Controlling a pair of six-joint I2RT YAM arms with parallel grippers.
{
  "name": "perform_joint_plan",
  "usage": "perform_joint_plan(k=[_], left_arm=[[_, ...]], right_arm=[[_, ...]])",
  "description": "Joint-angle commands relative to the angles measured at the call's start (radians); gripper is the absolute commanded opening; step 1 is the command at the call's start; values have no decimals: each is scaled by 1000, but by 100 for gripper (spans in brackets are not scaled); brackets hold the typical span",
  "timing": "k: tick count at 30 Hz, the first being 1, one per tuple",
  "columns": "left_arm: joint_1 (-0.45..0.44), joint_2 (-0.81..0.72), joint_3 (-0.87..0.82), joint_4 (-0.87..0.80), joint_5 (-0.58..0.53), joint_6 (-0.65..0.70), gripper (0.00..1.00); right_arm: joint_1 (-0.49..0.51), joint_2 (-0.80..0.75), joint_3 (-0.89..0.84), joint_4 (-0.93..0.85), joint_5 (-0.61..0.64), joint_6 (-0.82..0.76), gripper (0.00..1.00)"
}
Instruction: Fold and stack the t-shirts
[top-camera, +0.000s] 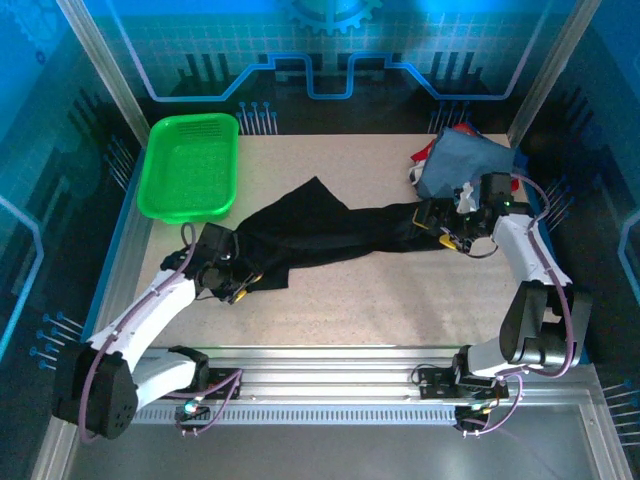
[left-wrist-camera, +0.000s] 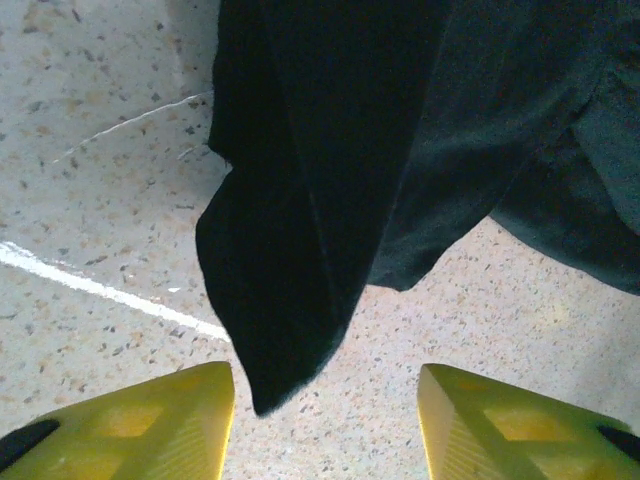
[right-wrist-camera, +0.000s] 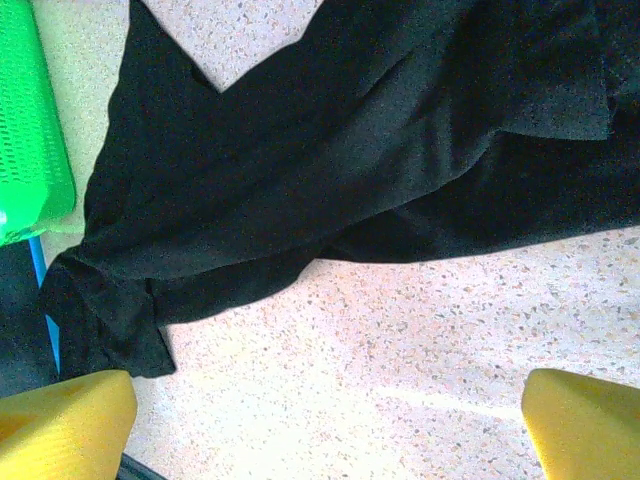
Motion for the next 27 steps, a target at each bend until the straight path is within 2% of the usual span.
perform_joint_plan(k=[1, 5, 10, 15, 18, 21, 25, 27], left_arm=[[-12, 47, -31, 10, 19, 5, 44], [-10, 40, -41, -56, -32, 38, 27], [12, -55, -30, -163, -120, 70, 1], [54, -219, -35, -249, -167, 72, 0], [94, -305, -52, -269, -152, 72, 0], [111, -356, -57, -274, -136, 71, 0], [125, -405, -67, -285, -127, 64, 0], [136, -422, -71, -303, -131, 64, 0]], right_arm=[[3, -24, -12, -10, -5, -14, 100], [3, -28, -12, -7, -2, -16, 100], [0, -31, -17, -8, 1, -19, 100], [-16, -34, -20, -16, 10, -32, 100], [-35, -33, -18, -20, 15, -42, 100], [-53, -24, -10, -34, 43, -58, 100], [-84, 0, 11, -69, 140, -78, 100], [-106, 18, 13, -53, 136, -67, 99]])
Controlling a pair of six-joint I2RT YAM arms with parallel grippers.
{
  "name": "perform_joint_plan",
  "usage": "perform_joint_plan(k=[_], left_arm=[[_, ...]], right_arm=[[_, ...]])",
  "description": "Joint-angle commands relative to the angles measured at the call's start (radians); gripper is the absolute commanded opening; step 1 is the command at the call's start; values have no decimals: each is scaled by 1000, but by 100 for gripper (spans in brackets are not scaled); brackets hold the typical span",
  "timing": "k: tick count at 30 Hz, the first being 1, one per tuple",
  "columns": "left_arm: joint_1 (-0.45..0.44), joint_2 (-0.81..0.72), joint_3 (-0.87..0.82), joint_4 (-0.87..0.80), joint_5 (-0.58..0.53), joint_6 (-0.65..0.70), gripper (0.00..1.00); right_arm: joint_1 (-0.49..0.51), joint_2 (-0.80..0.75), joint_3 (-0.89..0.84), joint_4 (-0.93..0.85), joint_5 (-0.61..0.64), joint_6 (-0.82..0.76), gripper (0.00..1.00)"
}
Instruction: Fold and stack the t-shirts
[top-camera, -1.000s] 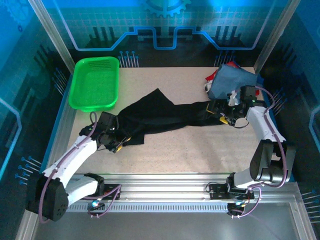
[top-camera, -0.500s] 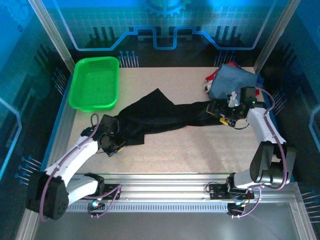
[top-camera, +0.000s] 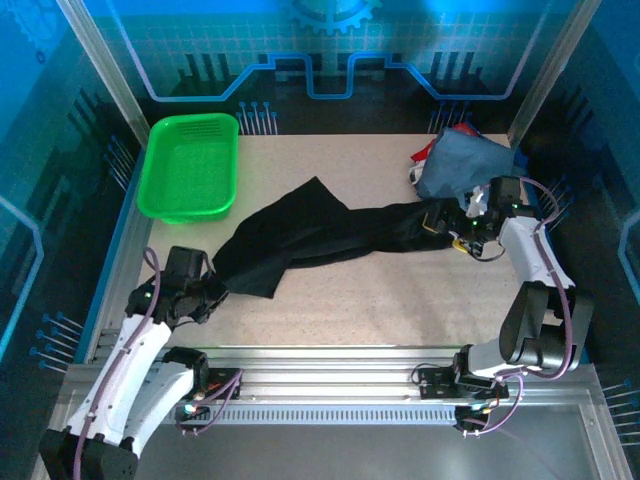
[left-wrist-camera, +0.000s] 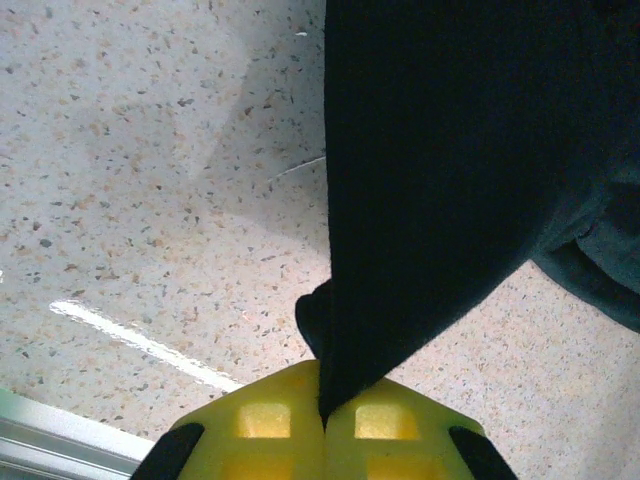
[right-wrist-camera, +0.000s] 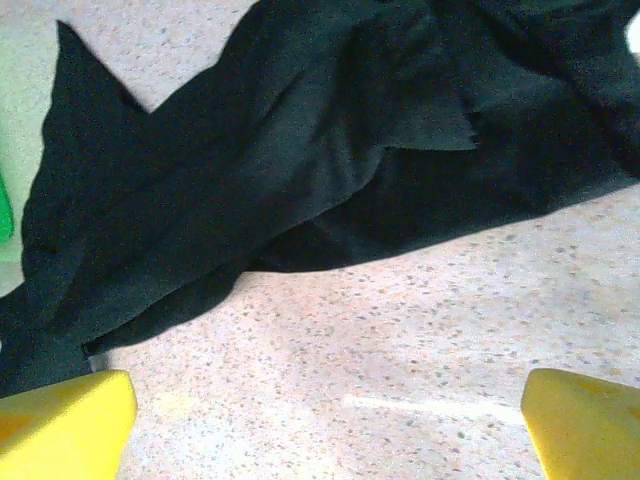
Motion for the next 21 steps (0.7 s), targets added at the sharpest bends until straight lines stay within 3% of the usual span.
perform_joint_plan(k=[1, 11, 15, 21], left_arm=[[26, -36, -14, -69, -8, 11, 0], [90, -176, 76, -169, -88, -25, 0], [94, -170, 91, -150, -91, -9, 0], [96, -154, 66, -108, -60, -17, 0]], right_arm=[[-43, 33, 31, -17, 39, -11, 98], [-49, 121, 63, 103, -68, 66, 90], [2, 182, 123, 142, -93, 80, 86], [88, 305, 241, 99, 0, 72, 77]])
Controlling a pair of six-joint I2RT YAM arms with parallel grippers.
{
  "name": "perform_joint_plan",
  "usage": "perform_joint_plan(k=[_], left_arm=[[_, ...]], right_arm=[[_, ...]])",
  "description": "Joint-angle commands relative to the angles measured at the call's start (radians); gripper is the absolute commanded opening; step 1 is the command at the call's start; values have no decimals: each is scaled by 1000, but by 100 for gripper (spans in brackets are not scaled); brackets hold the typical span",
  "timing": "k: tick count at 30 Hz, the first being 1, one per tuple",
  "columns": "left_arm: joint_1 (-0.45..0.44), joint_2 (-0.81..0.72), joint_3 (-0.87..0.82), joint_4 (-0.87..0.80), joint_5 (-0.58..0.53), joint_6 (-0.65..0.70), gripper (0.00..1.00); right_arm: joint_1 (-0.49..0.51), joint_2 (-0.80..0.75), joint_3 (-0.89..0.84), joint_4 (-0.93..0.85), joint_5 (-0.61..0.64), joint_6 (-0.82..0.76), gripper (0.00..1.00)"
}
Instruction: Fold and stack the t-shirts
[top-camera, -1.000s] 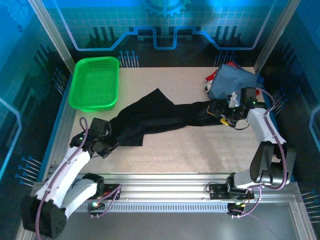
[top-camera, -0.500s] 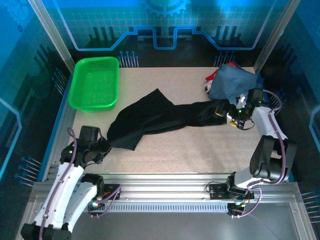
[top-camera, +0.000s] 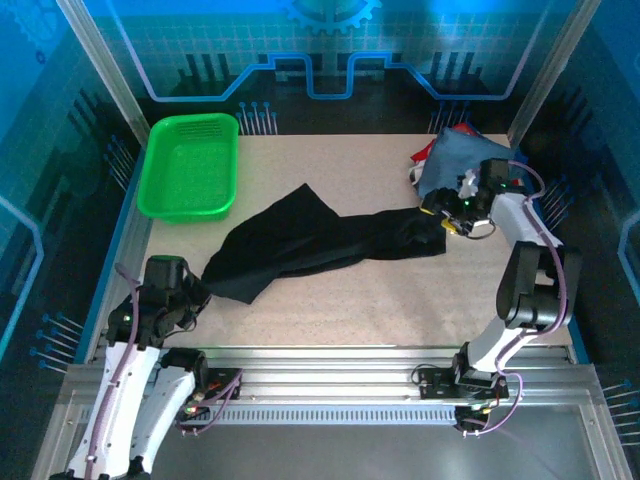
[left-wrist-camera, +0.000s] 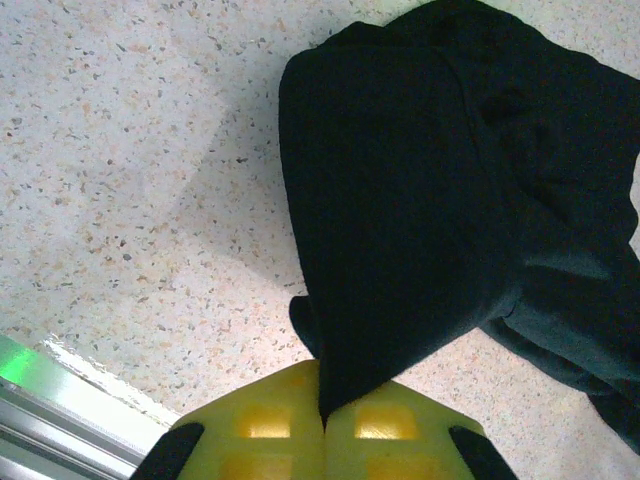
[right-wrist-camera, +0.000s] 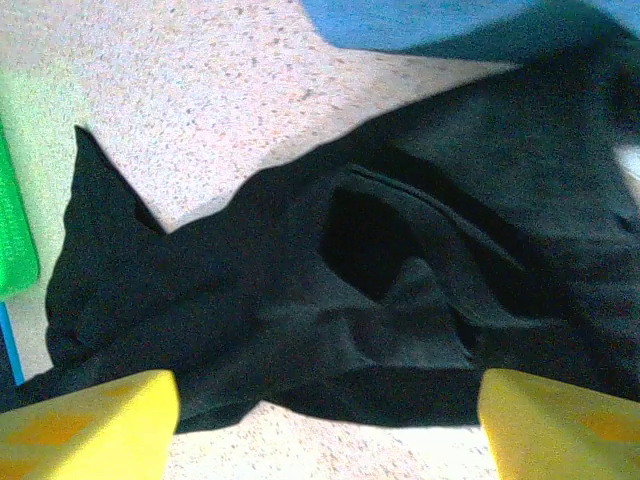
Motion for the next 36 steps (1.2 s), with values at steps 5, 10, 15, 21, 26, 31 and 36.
perform_joint_plan(k=[5, 10, 15, 21, 26, 31, 36], left_arm=[[11, 10, -11, 22, 21, 0, 0], [12, 6, -13, 21, 21, 2, 0], [14, 6, -15, 19, 25, 2, 0], [13, 4, -13, 10, 21, 10, 0], [13, 9, -13, 12, 22, 13, 0], [14, 24, 13, 22, 24, 19, 0], [16, 50, 94, 64, 37, 33, 0]], right_arm=[[44, 125, 118, 1, 56, 26, 72], [81, 213, 226, -58, 101, -17, 67], [107, 254, 265, -64, 121, -44, 57], [120, 294, 284, -103, 189, -61, 44], [121, 308, 292, -110, 207, -60, 16], [118, 209, 274, -66, 185, -44, 0], [84, 27, 269, -61, 89, -49, 0]])
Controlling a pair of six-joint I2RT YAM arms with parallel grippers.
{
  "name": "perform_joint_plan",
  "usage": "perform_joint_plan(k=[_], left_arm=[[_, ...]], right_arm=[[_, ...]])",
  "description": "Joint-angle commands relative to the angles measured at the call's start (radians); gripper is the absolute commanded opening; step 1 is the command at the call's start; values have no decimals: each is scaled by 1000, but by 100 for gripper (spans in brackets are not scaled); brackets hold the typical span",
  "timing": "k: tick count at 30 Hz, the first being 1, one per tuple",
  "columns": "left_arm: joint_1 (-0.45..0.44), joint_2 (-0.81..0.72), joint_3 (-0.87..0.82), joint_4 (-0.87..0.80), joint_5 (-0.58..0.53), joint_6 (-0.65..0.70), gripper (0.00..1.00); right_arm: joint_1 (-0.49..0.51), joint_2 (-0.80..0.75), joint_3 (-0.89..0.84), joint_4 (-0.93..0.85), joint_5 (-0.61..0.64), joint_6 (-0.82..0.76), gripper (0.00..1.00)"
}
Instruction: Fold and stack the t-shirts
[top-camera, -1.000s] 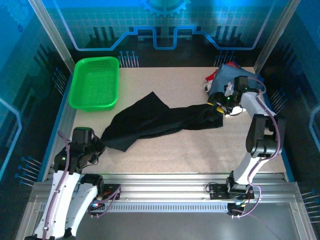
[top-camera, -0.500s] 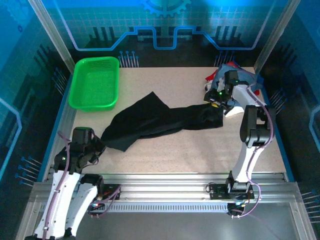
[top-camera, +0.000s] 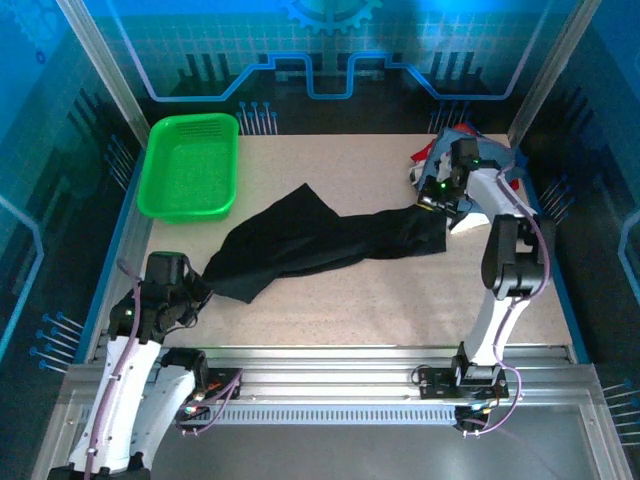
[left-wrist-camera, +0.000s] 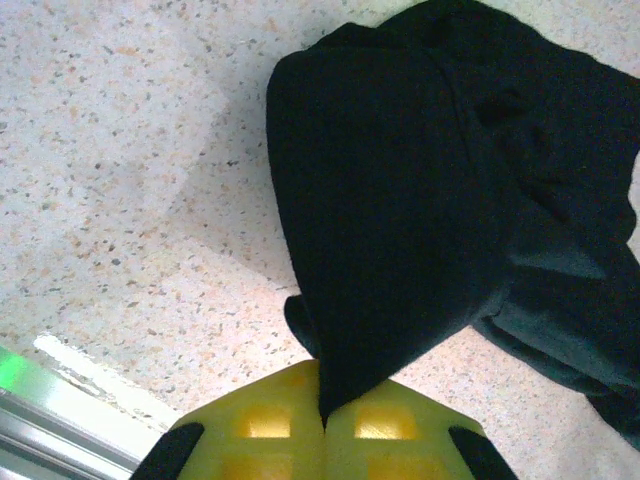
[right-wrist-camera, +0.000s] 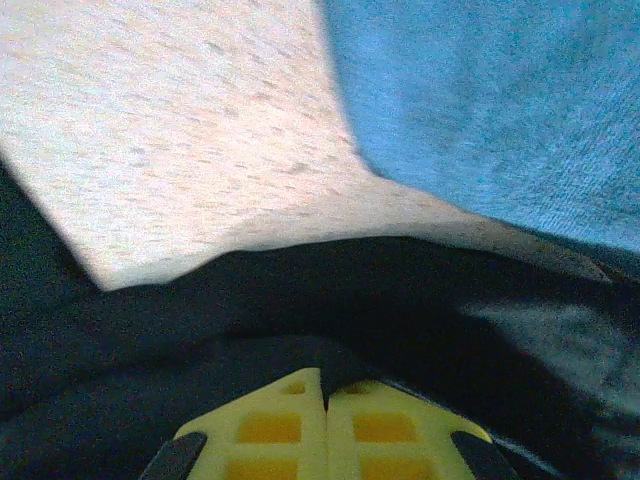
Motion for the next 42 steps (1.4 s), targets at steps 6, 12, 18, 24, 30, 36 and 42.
perform_joint_plan(k=[6, 12, 18, 24, 30, 36, 42], left_arm=[[15, 86, 231, 89, 31, 58, 0], [21, 165, 379, 157, 41, 99, 0], [31, 210, 422, 171, 66, 132, 0], [35, 120, 314, 116, 52, 109, 0], [36, 35, 216, 37, -19, 106, 0], [37, 69, 105, 104, -28, 93, 0], [39, 158, 4, 233, -50, 125, 0]], right_arm=[[-103, -345, -16, 25, -202, 41, 0], [-143, -452, -53, -2, -195, 13, 0], [-163, -490, -156, -69, -163, -16, 0], [-192, -541, -303, -194, -171, 15, 0], [-193, -511, -377, -288, -212, -2, 0], [-161, -337, -413, -245, -183, -33, 2], [-106, -51, -329, -87, -152, -6, 8]])
